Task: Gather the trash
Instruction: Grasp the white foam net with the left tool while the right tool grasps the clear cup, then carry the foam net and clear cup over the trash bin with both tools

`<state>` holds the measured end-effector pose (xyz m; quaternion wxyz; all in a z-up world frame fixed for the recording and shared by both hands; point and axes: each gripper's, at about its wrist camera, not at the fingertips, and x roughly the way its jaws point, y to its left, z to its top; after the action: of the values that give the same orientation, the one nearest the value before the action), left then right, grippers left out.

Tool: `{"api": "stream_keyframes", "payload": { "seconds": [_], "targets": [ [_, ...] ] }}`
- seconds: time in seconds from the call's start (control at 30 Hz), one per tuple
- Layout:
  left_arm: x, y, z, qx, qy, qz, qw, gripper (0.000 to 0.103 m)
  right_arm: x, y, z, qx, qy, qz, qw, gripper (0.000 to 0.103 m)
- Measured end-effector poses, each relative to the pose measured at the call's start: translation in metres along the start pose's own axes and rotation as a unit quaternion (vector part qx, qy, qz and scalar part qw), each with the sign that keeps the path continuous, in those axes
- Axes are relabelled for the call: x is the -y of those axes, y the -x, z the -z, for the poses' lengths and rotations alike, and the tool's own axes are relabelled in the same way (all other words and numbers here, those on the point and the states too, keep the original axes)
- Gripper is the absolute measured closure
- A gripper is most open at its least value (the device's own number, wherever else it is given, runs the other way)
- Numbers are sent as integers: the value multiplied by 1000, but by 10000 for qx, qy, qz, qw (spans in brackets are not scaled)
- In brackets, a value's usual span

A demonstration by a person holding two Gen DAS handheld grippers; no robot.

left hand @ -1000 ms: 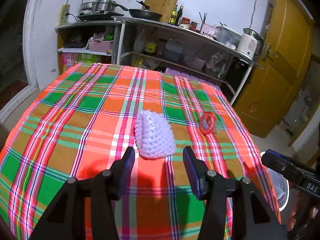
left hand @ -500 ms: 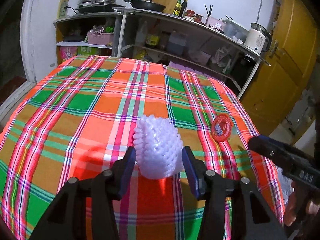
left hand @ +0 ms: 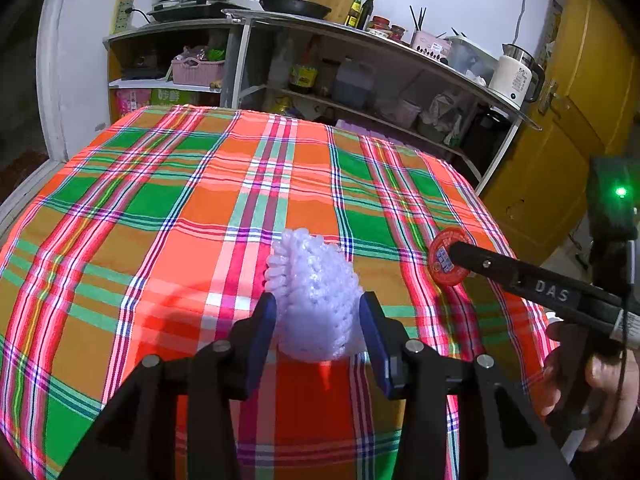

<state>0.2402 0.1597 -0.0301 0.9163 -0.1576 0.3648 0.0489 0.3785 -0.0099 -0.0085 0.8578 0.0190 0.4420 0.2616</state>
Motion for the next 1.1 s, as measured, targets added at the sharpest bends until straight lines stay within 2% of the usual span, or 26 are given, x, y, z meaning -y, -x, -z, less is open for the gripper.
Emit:
{"api": "stream_keyframes", "payload": {
  "seconds": [0.13, 0.17, 0.2, 0.53, 1.1],
  "targets": [
    [0, 0, 0, 12, 14, 14, 10000, 62, 4, -8, 0, -162, -128, -92, 9997, 52],
    [1, 0, 0, 22, 16, 21, 10000, 63, 4, -9, 0, -170, -139, -101, 9997, 54],
    [1, 0, 1, 31, 12, 29, 10000, 65, 3, -9, 0, -150, -124, -110, 9997, 60],
    [5, 10, 2, 114, -39, 147, 9998, 72, -4, 10, 8, 16, 74, -147, 9999, 60],
    [44, 61, 25, 268, -347, 405, 9982, 73, -9, 104, 57, 505, 114, -222, 9984, 60]
  ]
}}
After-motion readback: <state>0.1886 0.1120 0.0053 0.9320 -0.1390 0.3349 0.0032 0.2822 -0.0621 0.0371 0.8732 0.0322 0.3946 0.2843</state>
